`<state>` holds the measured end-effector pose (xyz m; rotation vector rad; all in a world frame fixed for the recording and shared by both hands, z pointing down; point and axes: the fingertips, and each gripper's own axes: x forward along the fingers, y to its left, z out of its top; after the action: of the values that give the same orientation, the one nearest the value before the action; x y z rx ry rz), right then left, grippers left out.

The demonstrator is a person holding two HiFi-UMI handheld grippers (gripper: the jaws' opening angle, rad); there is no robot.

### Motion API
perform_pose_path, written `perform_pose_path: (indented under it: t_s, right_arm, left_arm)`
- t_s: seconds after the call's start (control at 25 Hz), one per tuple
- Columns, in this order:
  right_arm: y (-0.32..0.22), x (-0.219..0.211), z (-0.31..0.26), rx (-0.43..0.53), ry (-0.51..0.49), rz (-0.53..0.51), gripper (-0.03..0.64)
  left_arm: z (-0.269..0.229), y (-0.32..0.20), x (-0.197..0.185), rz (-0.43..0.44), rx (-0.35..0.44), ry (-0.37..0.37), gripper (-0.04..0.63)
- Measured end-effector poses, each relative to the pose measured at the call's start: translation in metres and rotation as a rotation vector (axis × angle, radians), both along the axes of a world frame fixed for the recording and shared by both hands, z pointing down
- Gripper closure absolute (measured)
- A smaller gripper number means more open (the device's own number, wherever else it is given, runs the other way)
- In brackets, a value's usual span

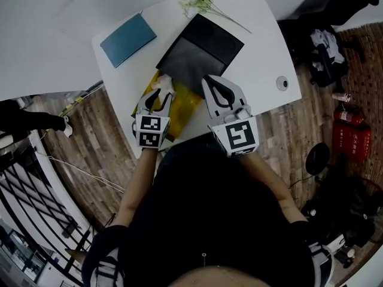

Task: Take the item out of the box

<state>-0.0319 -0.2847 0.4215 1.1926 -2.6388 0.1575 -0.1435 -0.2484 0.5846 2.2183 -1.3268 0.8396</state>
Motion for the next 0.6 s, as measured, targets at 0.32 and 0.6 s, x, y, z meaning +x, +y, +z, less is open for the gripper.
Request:
perform_pose_path:
  t_s: [0.32,0.6]
  right_arm:
    - [-0.003,0.004,0.004,-0.010,0.012,0.011,0.604]
    - [-0.006,0.006,0.006,-0.019,0.013,0.019,0.604]
  left_arm:
    - [0.027,-0.001,-0.001,0.020,-0.089,-0.057,0.454]
    - [0.044,0.000,-0.006,0.027,-0.148,-0.104,0.454]
